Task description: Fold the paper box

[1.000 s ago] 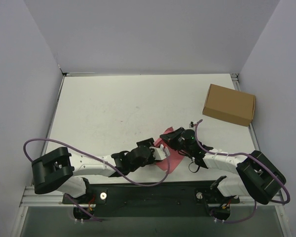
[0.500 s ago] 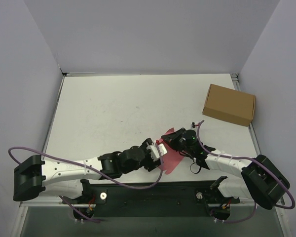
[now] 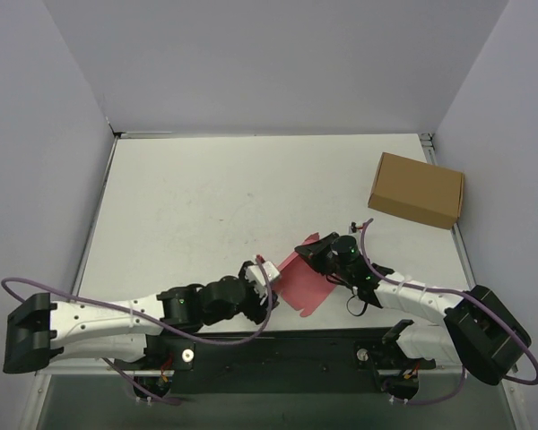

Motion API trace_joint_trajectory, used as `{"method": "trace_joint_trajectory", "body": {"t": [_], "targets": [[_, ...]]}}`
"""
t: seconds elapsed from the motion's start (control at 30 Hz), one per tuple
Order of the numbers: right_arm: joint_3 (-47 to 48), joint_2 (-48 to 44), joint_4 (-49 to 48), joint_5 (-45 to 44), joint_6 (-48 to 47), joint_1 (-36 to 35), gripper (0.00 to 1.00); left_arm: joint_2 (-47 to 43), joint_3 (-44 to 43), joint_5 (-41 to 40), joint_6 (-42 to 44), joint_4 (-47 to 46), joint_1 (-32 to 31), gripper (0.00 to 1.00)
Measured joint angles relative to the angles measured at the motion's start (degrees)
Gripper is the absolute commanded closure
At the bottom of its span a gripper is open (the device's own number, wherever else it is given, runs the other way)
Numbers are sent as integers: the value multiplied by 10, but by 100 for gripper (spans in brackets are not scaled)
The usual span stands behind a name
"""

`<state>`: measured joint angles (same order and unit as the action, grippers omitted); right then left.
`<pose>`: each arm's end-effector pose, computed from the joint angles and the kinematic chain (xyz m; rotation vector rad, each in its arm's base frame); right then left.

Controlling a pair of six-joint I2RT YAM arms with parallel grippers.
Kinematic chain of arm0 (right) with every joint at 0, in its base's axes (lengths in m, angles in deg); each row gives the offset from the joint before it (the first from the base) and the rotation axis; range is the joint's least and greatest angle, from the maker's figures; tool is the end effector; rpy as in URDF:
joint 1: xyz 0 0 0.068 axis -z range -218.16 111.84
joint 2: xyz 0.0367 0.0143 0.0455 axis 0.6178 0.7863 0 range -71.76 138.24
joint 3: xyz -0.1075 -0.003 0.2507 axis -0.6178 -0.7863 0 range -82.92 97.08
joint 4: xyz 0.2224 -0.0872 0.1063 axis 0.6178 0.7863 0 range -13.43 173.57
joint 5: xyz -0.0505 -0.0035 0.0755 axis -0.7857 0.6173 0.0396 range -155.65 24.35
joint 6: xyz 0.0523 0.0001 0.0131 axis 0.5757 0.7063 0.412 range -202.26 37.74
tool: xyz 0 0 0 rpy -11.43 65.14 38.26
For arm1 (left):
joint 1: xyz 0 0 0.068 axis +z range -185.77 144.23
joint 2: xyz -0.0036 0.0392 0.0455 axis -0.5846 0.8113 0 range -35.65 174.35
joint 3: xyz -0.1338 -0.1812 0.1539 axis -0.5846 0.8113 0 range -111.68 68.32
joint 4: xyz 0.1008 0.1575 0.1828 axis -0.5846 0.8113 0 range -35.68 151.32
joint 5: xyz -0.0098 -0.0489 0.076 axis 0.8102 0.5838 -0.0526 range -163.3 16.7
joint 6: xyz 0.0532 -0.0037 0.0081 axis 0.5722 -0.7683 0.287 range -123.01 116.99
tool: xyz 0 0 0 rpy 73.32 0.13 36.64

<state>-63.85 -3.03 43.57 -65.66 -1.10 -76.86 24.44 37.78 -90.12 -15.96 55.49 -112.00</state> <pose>0.1822 0.1460 0.1802 0.7715 1.9852 1.3724 0.0634 -0.2151 0.2185 0.9683 1.9145 -0.6287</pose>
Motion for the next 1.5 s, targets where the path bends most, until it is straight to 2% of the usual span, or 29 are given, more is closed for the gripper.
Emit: {"method": "trace_joint_trajectory", "body": {"t": [0.13, 0.2, 0.3, 0.4, 0.6, 0.83, 1.1, 1.5], "targets": [[1, -8, 12, -3, 0, 0, 100, -88, 5, 2, -18, -7, 52, 30], [1, -11, 17, -7, -1, 0, 100, -115, 19, 10, -36, -18, 105, 30], [1, -12, 20, -8, -1, 0, 100, -121, 46, 17, -60, -18, 172, 30], [1, -12, 20, -9, -1, 0, 100, -90, 64, 17, -76, -11, 207, 30], [4, -12, 24, -11, -3, 0, 100, 3, 65, 30, -78, -22, 209, 30], [4, -11, 25, -16, -3, -2, 100, 73, 65, 49, -67, -80, 205, 30], [4, -11, 24, -31, -2, -12, 100, 116, 67, 64, -59, -162, 172, 31], [4, -11, 24, -56, -2, -21, 100, 164, 76, 68, -46, -263, 162, 40]]}}
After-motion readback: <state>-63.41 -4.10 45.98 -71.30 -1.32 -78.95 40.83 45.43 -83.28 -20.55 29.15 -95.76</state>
